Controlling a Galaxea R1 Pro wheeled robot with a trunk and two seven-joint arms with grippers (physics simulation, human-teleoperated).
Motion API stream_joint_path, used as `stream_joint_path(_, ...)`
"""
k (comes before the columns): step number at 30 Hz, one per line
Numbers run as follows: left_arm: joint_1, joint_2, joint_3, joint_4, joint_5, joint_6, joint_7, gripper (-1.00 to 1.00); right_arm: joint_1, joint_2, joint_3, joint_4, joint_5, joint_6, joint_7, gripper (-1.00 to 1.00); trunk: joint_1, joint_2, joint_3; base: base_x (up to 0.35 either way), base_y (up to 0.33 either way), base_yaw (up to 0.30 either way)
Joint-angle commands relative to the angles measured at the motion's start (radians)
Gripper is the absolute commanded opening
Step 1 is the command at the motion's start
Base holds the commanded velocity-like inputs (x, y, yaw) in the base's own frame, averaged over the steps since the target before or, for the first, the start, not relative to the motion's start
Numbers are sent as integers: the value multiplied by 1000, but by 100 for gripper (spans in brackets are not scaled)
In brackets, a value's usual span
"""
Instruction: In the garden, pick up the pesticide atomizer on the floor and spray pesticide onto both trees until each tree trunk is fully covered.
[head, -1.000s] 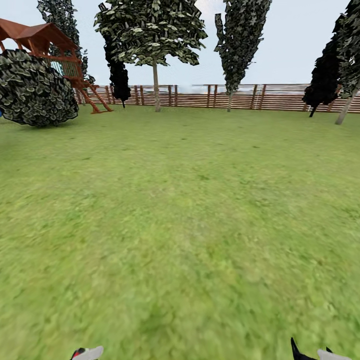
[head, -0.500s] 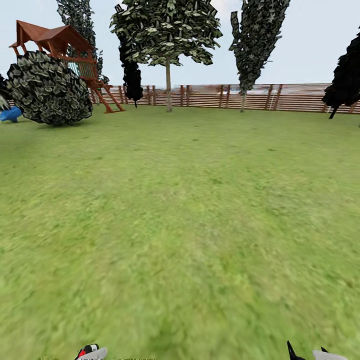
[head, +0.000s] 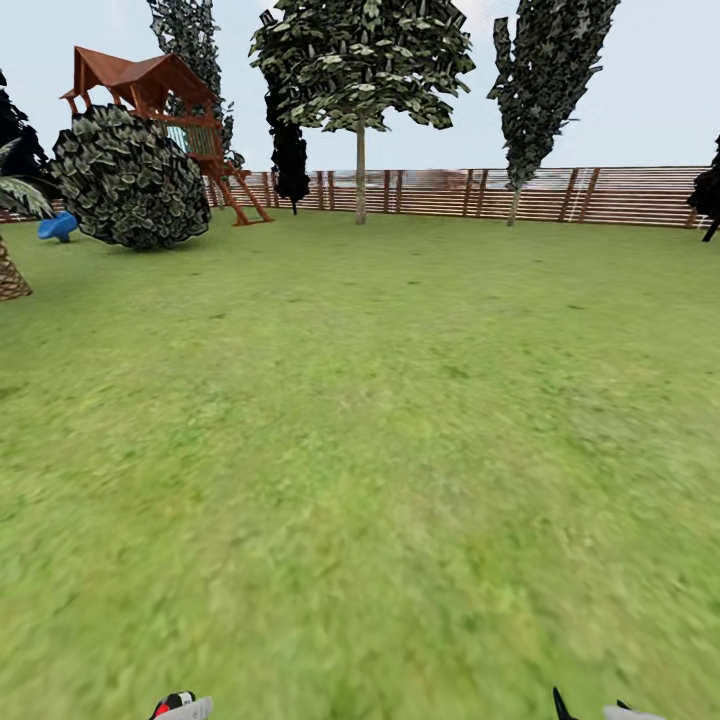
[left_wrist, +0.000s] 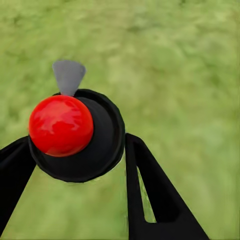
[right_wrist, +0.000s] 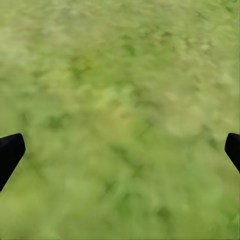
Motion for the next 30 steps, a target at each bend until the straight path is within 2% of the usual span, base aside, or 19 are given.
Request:
stream_joint_path(1,0,0,0,1,-1,0,0,-100,0,0,0,17,-1,0,0,100,0,0,0,335,0,0)
stream_joint_path(12,-1,1,4,3,0,0,0,-100,0,0,-1,37,-1,1,0,100,0,0,4,336,0,-186)
stream_joint_path(15,-1,2,7,3,0,0,0,-100,0,0,1,37,0,1,0,100,0,0,4,336,0,-21)
stream_joint_path(20,0,2,42,3,2,0,0,-100,0,0,1,39,0,1,0,100,0,0,4,337,0,-1)
stream_joint_path(30,0,-1,46,4,1,0,0,-100,0,0,-1,142,0,1,0,100,0,0,4,338,0,0)
